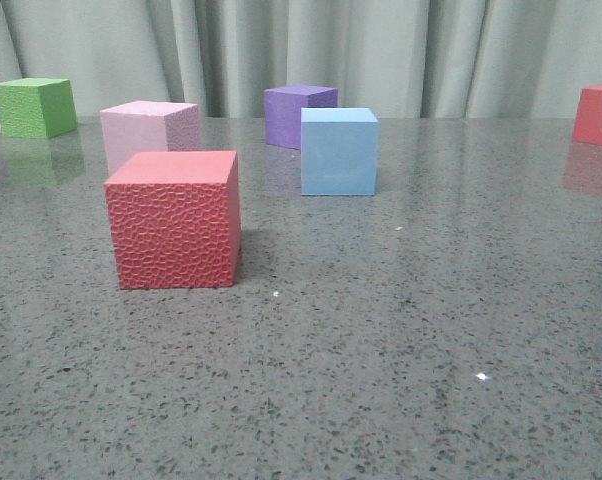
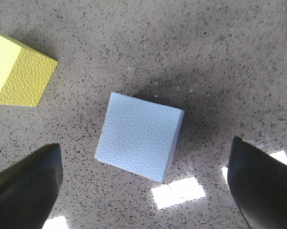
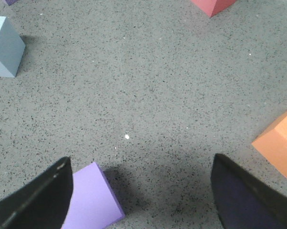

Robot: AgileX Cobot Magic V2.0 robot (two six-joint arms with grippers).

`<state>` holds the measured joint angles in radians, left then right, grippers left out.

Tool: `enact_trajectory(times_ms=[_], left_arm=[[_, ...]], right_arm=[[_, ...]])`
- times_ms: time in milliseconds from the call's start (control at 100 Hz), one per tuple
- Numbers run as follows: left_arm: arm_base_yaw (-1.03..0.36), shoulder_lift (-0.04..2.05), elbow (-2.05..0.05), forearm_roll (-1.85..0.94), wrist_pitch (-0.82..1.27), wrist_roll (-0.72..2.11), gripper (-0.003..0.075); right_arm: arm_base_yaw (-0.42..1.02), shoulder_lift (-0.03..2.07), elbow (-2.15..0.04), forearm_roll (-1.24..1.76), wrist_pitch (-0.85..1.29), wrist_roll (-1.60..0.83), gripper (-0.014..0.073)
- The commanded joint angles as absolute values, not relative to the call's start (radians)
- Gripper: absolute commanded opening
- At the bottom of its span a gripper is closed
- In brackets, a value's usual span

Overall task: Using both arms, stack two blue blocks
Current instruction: 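Move the left gripper above the second light-blue cube, then lower the left gripper and close it on the light-blue cube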

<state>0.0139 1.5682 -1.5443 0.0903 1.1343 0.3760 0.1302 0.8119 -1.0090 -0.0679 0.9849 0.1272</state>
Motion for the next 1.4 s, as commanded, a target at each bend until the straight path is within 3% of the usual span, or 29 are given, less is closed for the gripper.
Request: enact_trajectory(times_ms=[0,1390], left_arm=[[0.03,1.543,-1.585,0.068,1.114,0.417,0.0672],[0.088,1.715,-1.585,0.035,1.077,0.504,0.0672]], right_arm=[[0.13,0.806,-1.032,-0.076,0.92,0.118,0.0592],[0.13,0.806,-1.032,-0.068,0.925,0.118,0.0592]])
